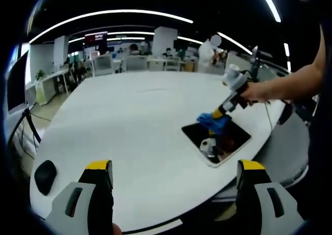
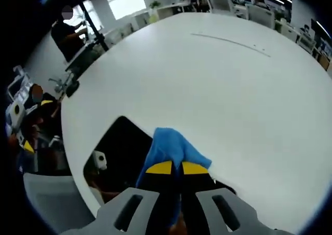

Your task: Wipe the mirror surface with the cleaning cloth until all visible marks leave the cleaned area.

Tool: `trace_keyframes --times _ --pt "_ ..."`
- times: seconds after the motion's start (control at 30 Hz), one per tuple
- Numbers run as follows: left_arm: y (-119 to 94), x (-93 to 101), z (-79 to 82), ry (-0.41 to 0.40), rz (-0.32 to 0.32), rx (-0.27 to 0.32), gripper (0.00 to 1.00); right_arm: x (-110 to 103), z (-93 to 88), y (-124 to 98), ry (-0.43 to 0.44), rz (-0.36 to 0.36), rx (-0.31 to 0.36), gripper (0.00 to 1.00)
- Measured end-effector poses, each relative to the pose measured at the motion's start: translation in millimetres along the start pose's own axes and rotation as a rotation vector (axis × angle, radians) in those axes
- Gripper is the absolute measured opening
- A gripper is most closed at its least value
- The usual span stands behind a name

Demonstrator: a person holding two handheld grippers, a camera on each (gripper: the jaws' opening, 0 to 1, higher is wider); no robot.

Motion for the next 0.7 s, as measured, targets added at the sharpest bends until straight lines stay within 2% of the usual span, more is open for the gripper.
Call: trace_keyframes --times 0.33,0.6,0.7 --pt "2.5 1.5 2.1 -0.003 -0.002 0.014 1.0 16.9 -7.4 -7.6 0.018 -0.023 -0.006 0.0" --pt "1.3 4.2 1.5 -0.006 0.009 0.019 1.0 12.7 -9.5 -7.7 0.015 -0.06 0.023 0.0" --pt "1.5 6.6 2.7 -0.003 0.011 0.02 1.0 7.8 -14.4 -9.7 0.049 -0.069 0.034 0.0"
Point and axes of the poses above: the point that each gripper's makers call its tool centre point, and the gripper's own axes: y roughly forward along the fingers, x roughly to its right, z roughly out of its top, the point moved 4 cm from there along -y, roughly backward along the fingers, and after that the axes turned 2 degrees about x, right-handed, at the moved point
